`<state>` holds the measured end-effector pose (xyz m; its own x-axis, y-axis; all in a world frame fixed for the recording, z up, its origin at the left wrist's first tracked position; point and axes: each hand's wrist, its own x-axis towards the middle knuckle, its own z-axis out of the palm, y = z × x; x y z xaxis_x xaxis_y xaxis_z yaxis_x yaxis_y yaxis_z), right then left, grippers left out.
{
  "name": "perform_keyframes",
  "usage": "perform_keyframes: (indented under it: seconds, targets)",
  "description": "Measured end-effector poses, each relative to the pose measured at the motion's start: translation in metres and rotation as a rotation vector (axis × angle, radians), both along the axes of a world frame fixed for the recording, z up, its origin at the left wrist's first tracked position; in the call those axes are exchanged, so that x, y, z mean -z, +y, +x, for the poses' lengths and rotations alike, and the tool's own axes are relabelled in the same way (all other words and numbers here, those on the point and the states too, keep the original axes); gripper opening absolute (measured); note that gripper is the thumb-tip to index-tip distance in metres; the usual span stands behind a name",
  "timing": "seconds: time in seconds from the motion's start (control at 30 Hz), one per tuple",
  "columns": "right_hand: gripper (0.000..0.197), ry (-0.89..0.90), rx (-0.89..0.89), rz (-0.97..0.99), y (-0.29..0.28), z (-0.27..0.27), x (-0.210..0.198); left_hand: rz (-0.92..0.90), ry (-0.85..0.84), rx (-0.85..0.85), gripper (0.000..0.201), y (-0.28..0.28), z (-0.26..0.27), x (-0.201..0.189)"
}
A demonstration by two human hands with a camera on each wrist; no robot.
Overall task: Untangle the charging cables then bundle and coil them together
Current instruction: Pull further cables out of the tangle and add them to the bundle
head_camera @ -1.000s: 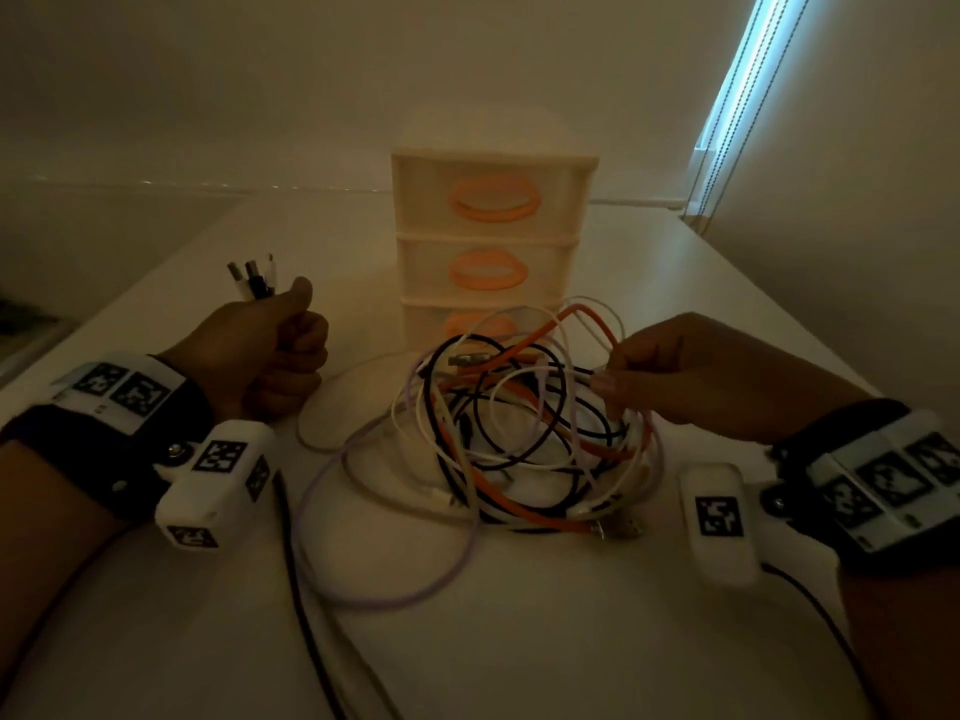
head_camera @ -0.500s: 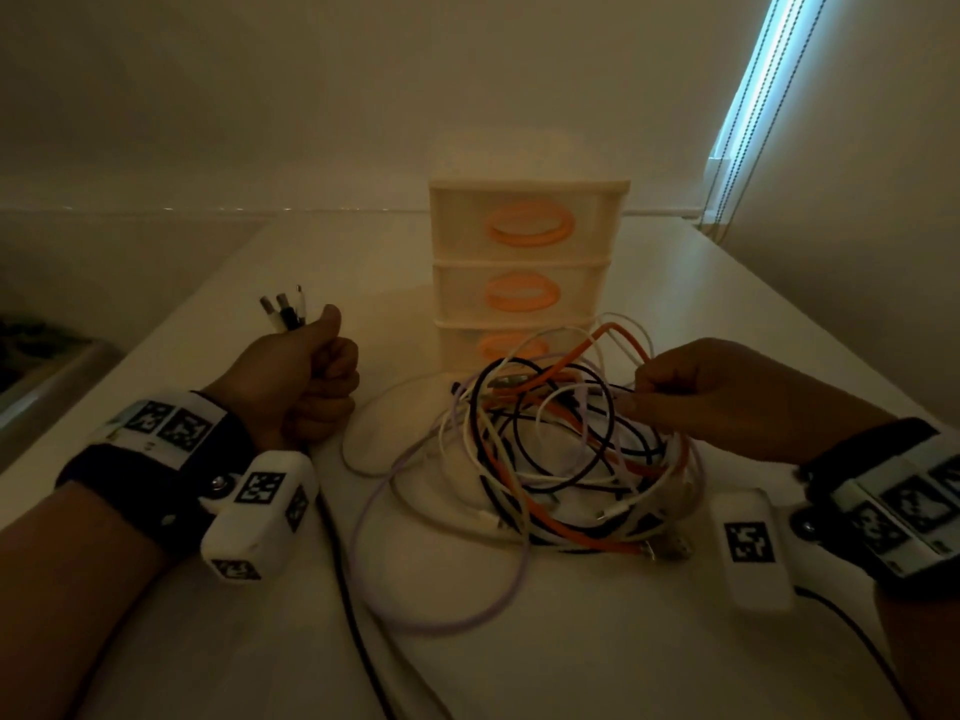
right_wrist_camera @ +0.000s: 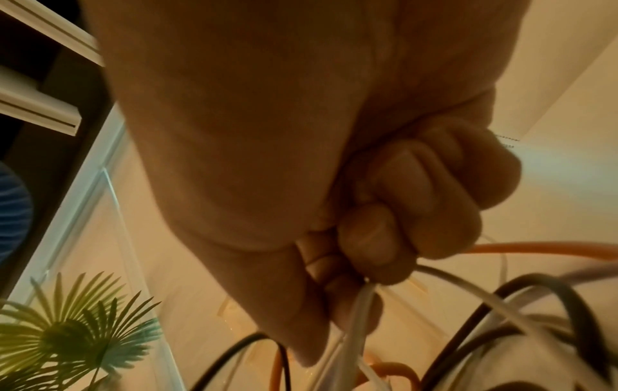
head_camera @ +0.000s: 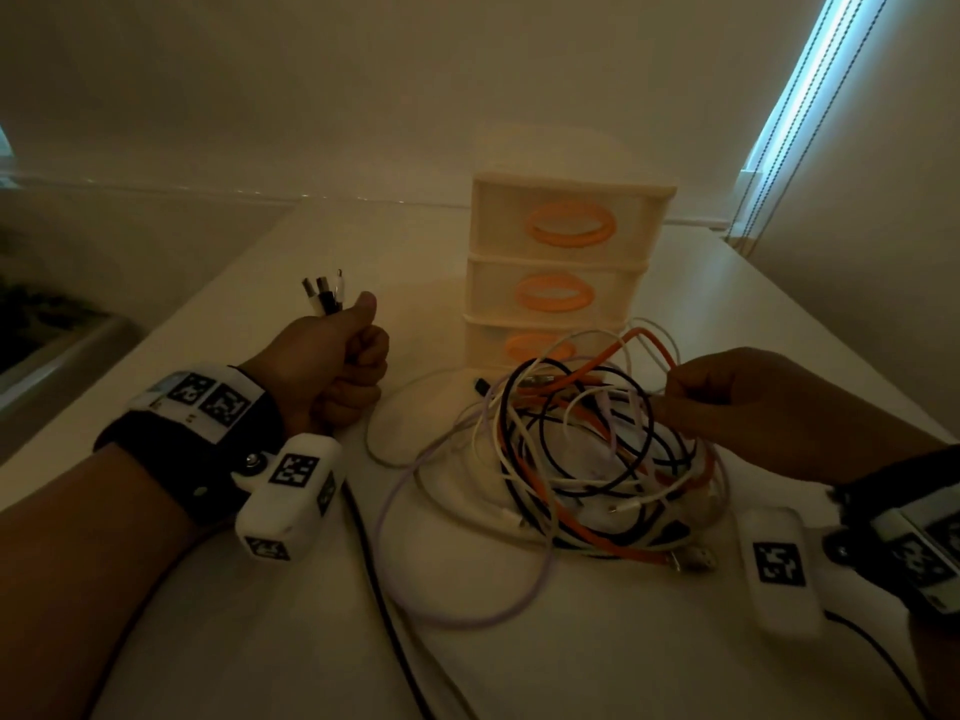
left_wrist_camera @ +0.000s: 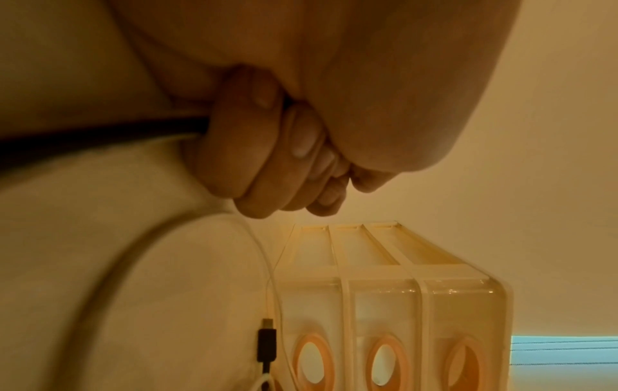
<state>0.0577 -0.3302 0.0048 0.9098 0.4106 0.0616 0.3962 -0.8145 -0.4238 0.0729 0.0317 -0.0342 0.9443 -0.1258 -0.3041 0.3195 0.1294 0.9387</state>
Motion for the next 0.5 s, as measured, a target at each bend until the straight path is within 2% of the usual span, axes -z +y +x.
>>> perform_keyframes:
  seconds: [0.1,0.23,0.33,0.5]
  targets:
    - [0.064,-0.051,-0.01,0.025,0.001,0.0,0.001,0.008,-0.005,-0.003,0.062,0.002,0.0,0.001]
    - [0.049,-0.036,0.011,0.017,0.001,0.003,0.001,0.017,-0.018,0.0,0.062,-0.001,-0.001,0.0]
    - [0.045,-0.008,0.009,0.017,0.001,0.002,0.001,0.019,-0.037,0.014,0.061,-0.003,-0.002,0.002]
    - [0.029,-0.02,-0.042,0.059,0.0,-0.008,-0.005,-0.031,-0.051,0.049,0.06,-0.003,-0.005,0.002]
